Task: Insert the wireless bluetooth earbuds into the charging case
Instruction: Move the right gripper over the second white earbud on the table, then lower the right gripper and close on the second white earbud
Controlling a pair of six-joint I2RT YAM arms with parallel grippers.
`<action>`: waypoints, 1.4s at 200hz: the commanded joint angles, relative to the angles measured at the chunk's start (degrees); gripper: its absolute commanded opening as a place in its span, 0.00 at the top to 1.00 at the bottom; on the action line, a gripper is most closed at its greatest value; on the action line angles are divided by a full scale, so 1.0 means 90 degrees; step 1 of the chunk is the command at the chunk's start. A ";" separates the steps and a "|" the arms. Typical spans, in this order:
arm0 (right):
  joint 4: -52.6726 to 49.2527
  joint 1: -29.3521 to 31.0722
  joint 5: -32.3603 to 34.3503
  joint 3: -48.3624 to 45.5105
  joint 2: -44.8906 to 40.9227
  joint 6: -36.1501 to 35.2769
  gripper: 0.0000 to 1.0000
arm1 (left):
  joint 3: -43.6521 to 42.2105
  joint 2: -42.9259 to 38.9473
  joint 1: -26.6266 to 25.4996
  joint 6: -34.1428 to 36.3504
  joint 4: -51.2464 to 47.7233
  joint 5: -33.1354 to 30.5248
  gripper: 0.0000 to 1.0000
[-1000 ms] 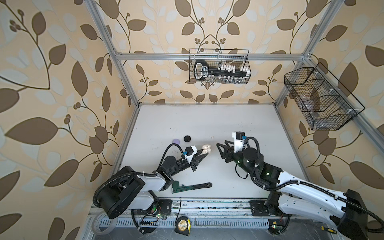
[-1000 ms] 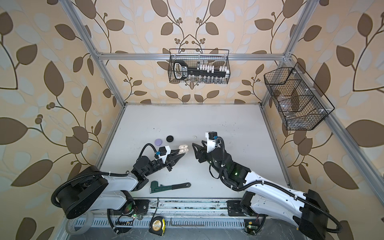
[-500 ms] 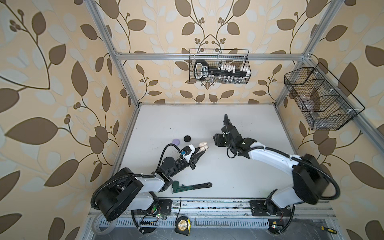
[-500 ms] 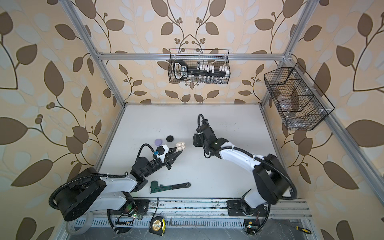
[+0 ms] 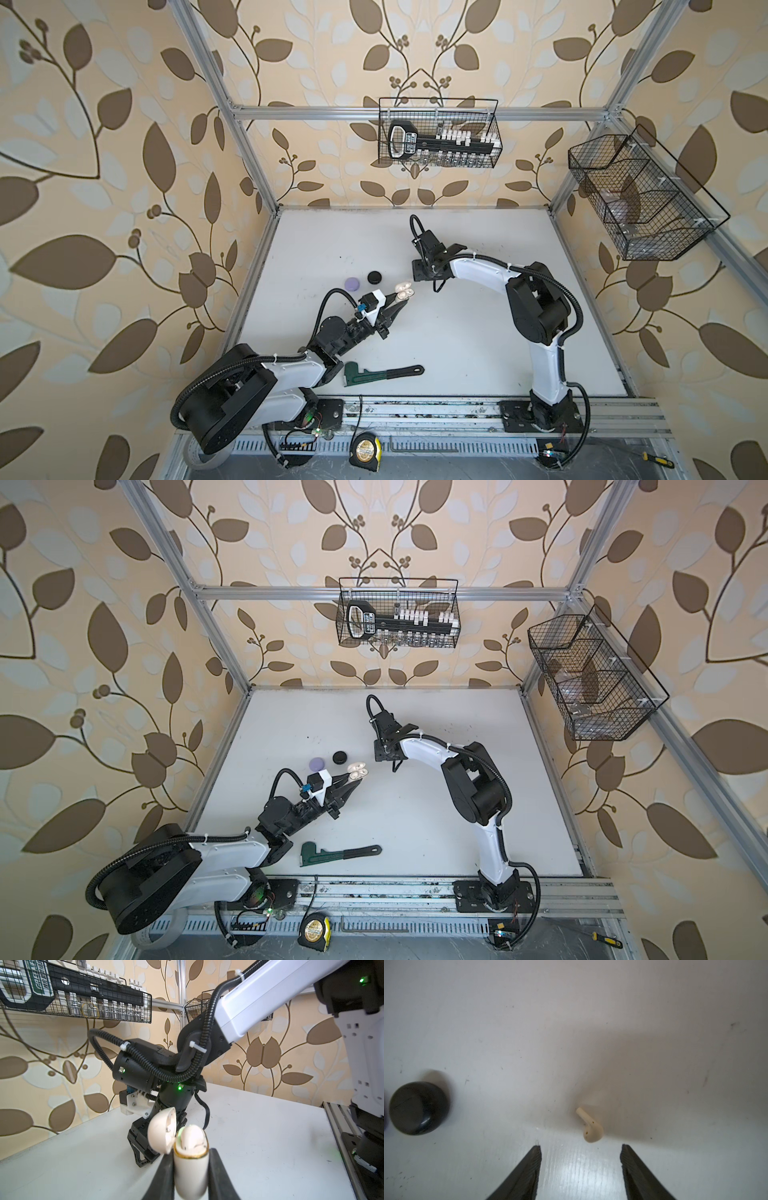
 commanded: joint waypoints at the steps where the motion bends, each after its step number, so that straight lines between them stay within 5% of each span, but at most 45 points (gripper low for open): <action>1: -0.0430 -0.0092 0.0088 0.0197 0.0345 -0.0225 0.40 | 0.0001 -0.0171 -0.0019 0.0155 0.0206 -0.0020 1.00; 157: -0.0426 -0.0116 -0.0030 0.0001 0.0513 -0.0309 0.78 | 0.0010 -0.0052 -0.0023 0.0153 0.0290 0.0005 1.00; 280: -0.0127 -0.0116 -0.0186 -0.1359 -0.0855 -0.0201 0.84 | -0.0010 -0.0135 -0.0023 0.0124 0.0298 0.0024 1.00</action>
